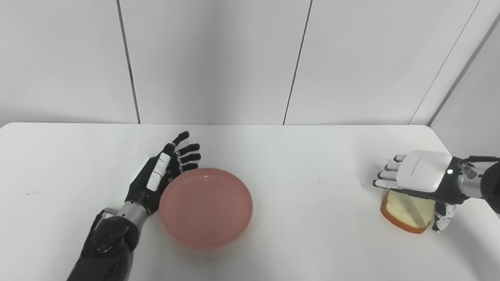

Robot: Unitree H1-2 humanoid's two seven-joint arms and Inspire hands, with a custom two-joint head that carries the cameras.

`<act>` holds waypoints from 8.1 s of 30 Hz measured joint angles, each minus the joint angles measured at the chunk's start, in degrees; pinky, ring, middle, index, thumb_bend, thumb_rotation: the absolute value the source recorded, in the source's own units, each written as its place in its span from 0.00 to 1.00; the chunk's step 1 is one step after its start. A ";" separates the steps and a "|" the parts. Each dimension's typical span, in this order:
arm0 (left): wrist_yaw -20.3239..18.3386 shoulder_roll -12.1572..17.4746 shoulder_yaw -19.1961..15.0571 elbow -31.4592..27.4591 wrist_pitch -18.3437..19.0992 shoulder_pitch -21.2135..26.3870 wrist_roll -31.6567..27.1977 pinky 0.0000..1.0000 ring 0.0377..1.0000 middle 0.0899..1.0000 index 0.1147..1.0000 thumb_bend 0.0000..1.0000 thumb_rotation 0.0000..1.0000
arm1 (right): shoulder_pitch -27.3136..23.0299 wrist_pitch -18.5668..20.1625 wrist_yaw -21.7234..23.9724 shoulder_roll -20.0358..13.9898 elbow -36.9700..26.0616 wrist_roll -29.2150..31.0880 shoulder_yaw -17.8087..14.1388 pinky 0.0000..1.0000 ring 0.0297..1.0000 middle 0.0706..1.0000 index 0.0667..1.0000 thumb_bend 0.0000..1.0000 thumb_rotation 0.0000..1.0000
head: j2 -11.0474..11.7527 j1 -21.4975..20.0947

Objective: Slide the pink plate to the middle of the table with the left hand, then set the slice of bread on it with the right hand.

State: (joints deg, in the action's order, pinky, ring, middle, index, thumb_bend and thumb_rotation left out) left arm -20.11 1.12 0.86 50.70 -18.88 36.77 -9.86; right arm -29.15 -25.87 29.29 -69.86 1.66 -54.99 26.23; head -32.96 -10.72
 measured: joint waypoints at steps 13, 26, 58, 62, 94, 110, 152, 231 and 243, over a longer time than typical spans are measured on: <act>-0.05 0.09 0.25 -0.69 0.29 -0.40 0.09 0.76 0.79 0.81 0.89 0.87 0.89 | -2.10 -0.03 -3.35 -0.02 4.80 -4.60 3.66 1.00 0.96 0.96 1.00 0.92 0.41 | -0.35 0.18; -0.07 0.17 0.52 -1.53 0.68 -0.83 0.12 0.77 0.79 0.81 0.90 0.86 0.91 | -3.50 -0.04 -4.37 0.39 6.37 -4.90 5.33 0.99 0.96 0.96 0.98 0.96 0.29 | -0.53 0.18; 0.05 0.29 0.67 -2.84 1.21 -1.31 0.93 0.77 0.79 0.81 0.89 0.85 0.91 | -9.60 -0.10 -38.23 2.23 28.26 -5.38 22.19 0.72 0.78 0.82 0.85 0.93 0.13 | -1.14 1.58; 0.16 0.29 0.62 -4.10 1.93 -1.82 0.92 0.76 0.79 0.81 0.89 0.85 0.90 | -11.48 -0.10 -42.30 2.65 31.90 -0.31 26.20 0.64 0.72 0.76 0.79 0.93 0.09 | -1.23 1.49; 0.79 0.27 1.19 -5.61 2.33 -2.98 1.64 0.75 0.79 0.80 0.90 0.84 0.94 | -8.09 -0.23 -64.56 4.43 38.86 -1.93 26.26 0.34 0.39 0.45 0.48 0.52 0.00 | -1.85 1.85; 1.16 0.05 1.27 -5.72 2.34 -2.77 1.81 0.76 0.78 0.80 0.90 0.84 0.92 | -8.30 -0.51 -41.64 2.98 12.86 8.94 20.54 0.28 0.36 0.43 0.51 0.51 0.00 | -1.93 1.93; 1.62 -1.95 0.04 -2.31 1.20 -1.09 1.70 0.76 0.78 0.79 0.88 0.84 0.90 | -15.16 32.03 20.48 42.03 -11.01 -2.16 -3.66 0.22 0.35 0.40 0.50 0.51 0.00 | -1.67 7.20; 4.85 -3.66 0.51 -1.35 0.14 -0.66 3.38 0.74 0.78 0.79 0.88 0.82 0.93 | -14.99 30.23 23.51 52.77 -3.09 -11.58 6.76 0.85 0.92 0.90 0.75 1.00 0.20 | -2.37 11.08; 4.85 -3.64 0.58 -1.45 0.15 -0.72 3.42 0.73 0.77 0.79 0.87 0.82 0.93 | -15.50 30.28 28.12 52.42 -5.59 -8.44 5.52 0.89 0.92 0.89 0.76 1.00 0.23 | -2.64 10.99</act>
State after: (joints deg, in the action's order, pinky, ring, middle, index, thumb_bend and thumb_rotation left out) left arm -15.26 -2.52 1.45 49.25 -18.73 36.05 -6.44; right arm -44.65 4.40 57.41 -17.44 -3.93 -63.43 31.74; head -35.60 0.26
